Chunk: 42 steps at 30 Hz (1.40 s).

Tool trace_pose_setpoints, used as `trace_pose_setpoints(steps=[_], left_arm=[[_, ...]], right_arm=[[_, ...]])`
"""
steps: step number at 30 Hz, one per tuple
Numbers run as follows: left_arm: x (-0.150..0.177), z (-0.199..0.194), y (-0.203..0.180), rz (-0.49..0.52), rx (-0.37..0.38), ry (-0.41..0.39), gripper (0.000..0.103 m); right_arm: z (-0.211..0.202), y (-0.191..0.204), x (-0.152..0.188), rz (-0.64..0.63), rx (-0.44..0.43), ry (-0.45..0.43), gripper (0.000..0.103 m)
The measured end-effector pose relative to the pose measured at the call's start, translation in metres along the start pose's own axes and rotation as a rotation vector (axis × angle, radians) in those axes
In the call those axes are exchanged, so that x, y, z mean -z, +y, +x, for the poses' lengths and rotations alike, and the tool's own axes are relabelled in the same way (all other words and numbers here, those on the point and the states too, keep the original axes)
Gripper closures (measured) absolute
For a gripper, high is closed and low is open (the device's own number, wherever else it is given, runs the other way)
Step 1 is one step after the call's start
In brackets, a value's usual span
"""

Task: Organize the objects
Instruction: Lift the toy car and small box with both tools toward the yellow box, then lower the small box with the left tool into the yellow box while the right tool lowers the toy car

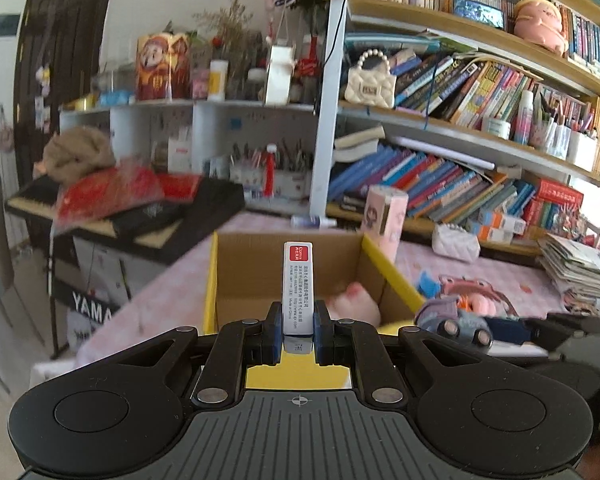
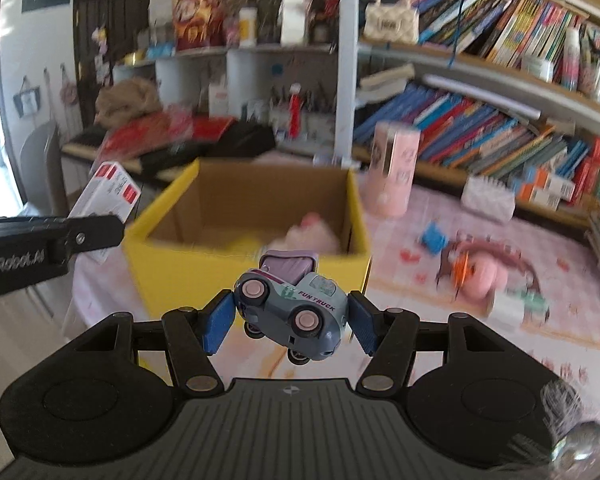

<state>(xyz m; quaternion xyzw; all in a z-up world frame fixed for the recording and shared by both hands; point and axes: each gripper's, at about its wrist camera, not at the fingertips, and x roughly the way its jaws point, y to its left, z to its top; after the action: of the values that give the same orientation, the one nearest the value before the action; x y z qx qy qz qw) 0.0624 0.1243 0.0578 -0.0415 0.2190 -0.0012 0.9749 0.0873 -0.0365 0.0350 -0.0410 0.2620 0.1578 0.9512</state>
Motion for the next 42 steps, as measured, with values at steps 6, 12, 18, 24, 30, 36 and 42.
trace_pose_setpoints(steps=[6, 12, 18, 24, 30, 36, 42], left_arm=[[-0.014, 0.042, -0.003, -0.017, -0.038, 0.018, 0.09], [-0.016, 0.083, -0.009, -0.002, -0.075, 0.06, 0.09], [-0.013, 0.114, -0.016, 0.015, -0.106, 0.12, 0.09], [-0.009, 0.138, -0.019, 0.041, -0.148, 0.188, 0.09], [-0.003, 0.156, -0.02, 0.041, -0.165, 0.251, 0.09], [0.001, 0.169, -0.02, 0.036, -0.186, 0.308, 0.09], [0.002, 0.175, -0.022, 0.048, -0.209, 0.321, 0.09]], right_arm=[[0.028, -0.018, -0.037, -0.004, -0.002, -0.064, 0.044], [0.068, -0.033, -0.059, -0.018, -0.039, -0.061, 0.044], [0.098, -0.04, -0.067, -0.036, -0.081, -0.042, 0.044], [0.123, -0.045, -0.073, -0.04, -0.117, -0.023, 0.044], [0.147, -0.045, -0.077, -0.061, -0.159, 0.005, 0.044], [0.164, -0.043, -0.077, -0.079, -0.201, 0.044, 0.044], [0.177, -0.043, -0.076, -0.089, -0.226, 0.076, 0.044]])
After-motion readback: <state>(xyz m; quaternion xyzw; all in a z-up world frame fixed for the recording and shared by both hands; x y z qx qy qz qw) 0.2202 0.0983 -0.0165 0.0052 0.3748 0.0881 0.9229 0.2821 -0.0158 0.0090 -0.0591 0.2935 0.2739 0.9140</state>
